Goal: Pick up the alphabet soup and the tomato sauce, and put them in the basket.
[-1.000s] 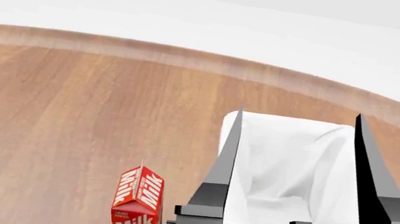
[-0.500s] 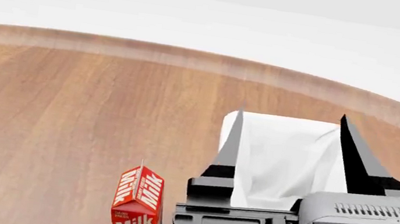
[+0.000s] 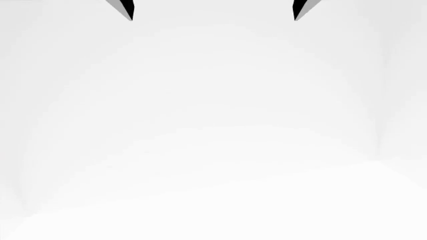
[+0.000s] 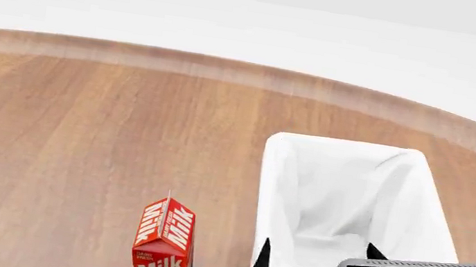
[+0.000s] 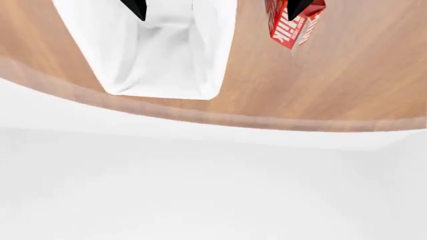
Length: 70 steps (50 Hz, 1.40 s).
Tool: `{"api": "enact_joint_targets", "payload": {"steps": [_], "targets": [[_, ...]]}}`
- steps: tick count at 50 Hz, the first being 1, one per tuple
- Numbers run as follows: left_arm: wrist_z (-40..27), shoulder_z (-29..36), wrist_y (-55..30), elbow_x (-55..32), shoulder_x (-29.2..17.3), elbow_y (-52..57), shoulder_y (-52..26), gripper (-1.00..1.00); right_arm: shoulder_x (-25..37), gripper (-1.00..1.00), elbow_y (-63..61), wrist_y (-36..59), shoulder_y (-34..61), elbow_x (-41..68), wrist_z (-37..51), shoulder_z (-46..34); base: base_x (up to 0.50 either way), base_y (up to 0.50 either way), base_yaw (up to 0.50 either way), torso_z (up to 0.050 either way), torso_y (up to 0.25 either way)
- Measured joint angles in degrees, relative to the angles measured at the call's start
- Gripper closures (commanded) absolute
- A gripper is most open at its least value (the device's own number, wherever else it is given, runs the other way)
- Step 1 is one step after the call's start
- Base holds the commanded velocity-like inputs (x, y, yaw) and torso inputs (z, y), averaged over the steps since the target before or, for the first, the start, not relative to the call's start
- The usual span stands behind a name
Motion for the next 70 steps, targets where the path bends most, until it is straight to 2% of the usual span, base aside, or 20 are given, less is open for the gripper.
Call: {"api": "enact_joint_targets", "payload": {"steps": [13, 28, 33, 40, 52, 70], "targets": [[-0.2, 0.6, -1.1, 0.2, 0.3, 0.6, -0.5, -1.00, 3.8, -1.00, 1.5, -0.7, -9.4, 10.2, 8.9, 1.2, 0.00, 0.00, 0.00, 0.000, 0.000], [-0.7, 0.8, -2.4, -0.2, 0.0, 1.7, -1.2, -1.00, 7.9, -1.00, -1.2, -6.6, -16.4, 21.9, 21.3, -3.1, 0.00, 0.00, 0.00, 0.000, 0.000], [-0.9, 0.9, -2.8, -0.3, -0.1, 2.0, -1.4, -1.00, 8.5, -1.00, -2.1, -6.5, -20.8, 22.5, 22.6, -4.0, 0.00, 0.00, 0.00, 0.000, 0.000], [-1.1, 0.9, -2.9, -0.4, -0.3, 2.2, -1.5, -1.00, 8.9, -1.00, -2.8, -5.4, -27.8, 21.5, 21.3, -3.2, 0.00, 0.00, 0.00, 0.000, 0.000], [-1.6, 1.2, -2.8, -0.3, -0.6, 2.5, -1.5, -1.00, 7.2, -1.00, -2.8, -2.2, -37.8, 14.3, 13.6, 0.6, 0.00, 0.00, 0.00, 0.000, 0.000], [-2.0, 1.6, -2.7, -0.3, -0.9, 2.6, -1.8, -1.00, 6.1, -1.00, -2.9, -1.2, -43.1, 8.3, 7.6, 3.0, 0.00, 0.00, 0.00, 0.000, 0.000]]}}
